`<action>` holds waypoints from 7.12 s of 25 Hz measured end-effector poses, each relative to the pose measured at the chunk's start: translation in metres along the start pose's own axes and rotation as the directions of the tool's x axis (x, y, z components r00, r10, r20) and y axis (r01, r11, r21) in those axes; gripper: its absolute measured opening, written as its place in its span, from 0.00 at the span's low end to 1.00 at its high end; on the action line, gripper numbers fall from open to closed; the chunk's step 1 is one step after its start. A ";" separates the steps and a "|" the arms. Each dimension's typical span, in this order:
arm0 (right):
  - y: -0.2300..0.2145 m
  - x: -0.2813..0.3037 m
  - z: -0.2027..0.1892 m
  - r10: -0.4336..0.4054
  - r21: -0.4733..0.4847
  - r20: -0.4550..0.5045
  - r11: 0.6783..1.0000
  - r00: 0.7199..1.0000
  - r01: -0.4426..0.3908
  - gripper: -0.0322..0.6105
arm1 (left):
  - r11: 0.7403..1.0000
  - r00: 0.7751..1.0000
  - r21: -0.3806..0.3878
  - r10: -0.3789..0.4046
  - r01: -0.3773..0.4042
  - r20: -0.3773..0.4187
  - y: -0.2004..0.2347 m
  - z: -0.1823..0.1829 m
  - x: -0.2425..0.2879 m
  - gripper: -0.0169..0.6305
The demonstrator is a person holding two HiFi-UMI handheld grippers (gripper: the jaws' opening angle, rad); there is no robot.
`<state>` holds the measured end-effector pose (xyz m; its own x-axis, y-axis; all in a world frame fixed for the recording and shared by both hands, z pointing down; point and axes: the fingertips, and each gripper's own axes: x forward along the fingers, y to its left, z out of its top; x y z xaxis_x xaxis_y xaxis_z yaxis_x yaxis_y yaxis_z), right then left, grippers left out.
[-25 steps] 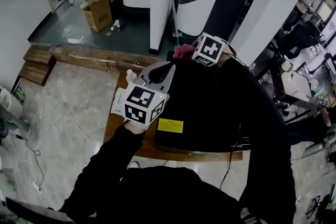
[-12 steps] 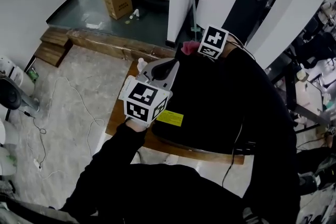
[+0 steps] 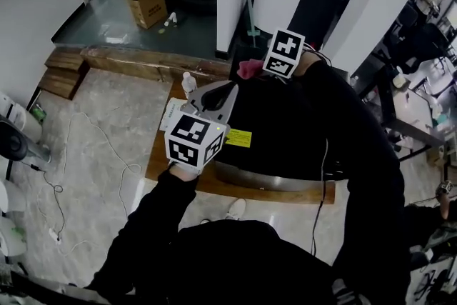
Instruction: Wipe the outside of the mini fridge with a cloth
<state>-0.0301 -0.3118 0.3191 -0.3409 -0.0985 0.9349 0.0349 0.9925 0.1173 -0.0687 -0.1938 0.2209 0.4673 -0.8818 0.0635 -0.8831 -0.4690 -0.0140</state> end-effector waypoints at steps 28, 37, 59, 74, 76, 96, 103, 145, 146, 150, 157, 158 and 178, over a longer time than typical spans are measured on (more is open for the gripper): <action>0.239 -0.027 0.014 0.051 0.015 -0.083 0.999 0.995 -0.050 0.16 | 0.991 0.991 -0.020 -0.131 0.132 0.039 -0.079 -0.011 -0.143 0.04; 0.219 -0.108 -0.020 -0.089 0.060 -0.041 0.994 0.995 0.091 0.16 | 0.989 0.985 -0.013 -0.144 0.146 0.097 -0.100 0.021 -0.125 0.04; -0.002 -0.180 -0.250 -0.300 0.107 -0.065 0.946 0.952 0.305 0.17 | 0.992 0.987 0.042 -0.125 0.121 0.098 -0.242 0.066 0.123 0.04; -0.103 -0.090 -0.284 -0.120 0.124 -0.024 0.985 0.993 0.122 0.17 | 1.000 1.000 0.025 0.011 -0.011 -0.013 -0.236 0.035 0.194 0.04; -0.103 -0.089 -0.283 -0.094 0.123 -0.023 0.988 0.995 0.097 0.16 | 1.000 0.999 0.013 0.016 -0.016 -0.029 -0.236 0.029 0.199 0.04; 0.045 -0.103 -0.274 -0.025 0.061 -0.095 0.998 0.995 0.031 0.16 | 0.990 0.989 -0.047 -0.137 0.135 -0.046 -0.272 0.018 0.141 0.04; 0.127 -0.108 -0.265 -0.021 0.074 -0.140 0.997 0.990 0.031 0.16 | 0.978 0.978 -0.045 -0.204 0.203 -0.033 -0.282 0.018 0.087 0.04; 0.261 -0.187 -0.377 -0.738 0.628 0.493 0.668 0.462 0.398 0.17 | 0.876 0.862 -0.007 -0.472 0.481 0.182 -0.469 -0.031 0.007 0.04; 0.258 -0.182 -0.387 -0.728 0.624 0.518 0.681 0.449 0.384 0.17 | 0.884 0.871 -0.013 -0.458 0.468 0.175 -0.478 -0.040 0.017 0.04; 0.251 -0.166 -0.425 -0.668 0.617 0.618 0.739 0.415 0.272 0.17 | 0.900 0.889 -0.028 -0.424 0.434 0.171 -0.513 -0.058 0.055 0.04; 0.218 -0.144 -0.444 -0.486 0.499 0.817 0.865 0.312 0.040 0.17 | 0.934 0.927 -0.020 -0.351 0.357 0.133 -0.547 -0.067 0.130 0.04; 0.217 -0.140 -0.443 -0.461 0.476 0.833 0.879 0.305 0.028 0.17 | 0.939 0.931 -0.015 -0.340 0.345 0.133 -0.553 -0.068 0.138 0.04; 0.086 -0.085 -0.461 -0.356 0.388 0.898 0.918 0.258 -0.085 0.17 | 0.993 0.998 -0.102 -0.050 0.054 0.050 -0.531 -0.122 0.249 0.04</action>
<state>0.4350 -0.2517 0.4036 -0.9442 -0.3134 -0.1015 -0.3034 0.9474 -0.1022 0.5118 -0.1582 0.3662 0.5120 -0.8588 0.0143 -0.8560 -0.5088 0.0916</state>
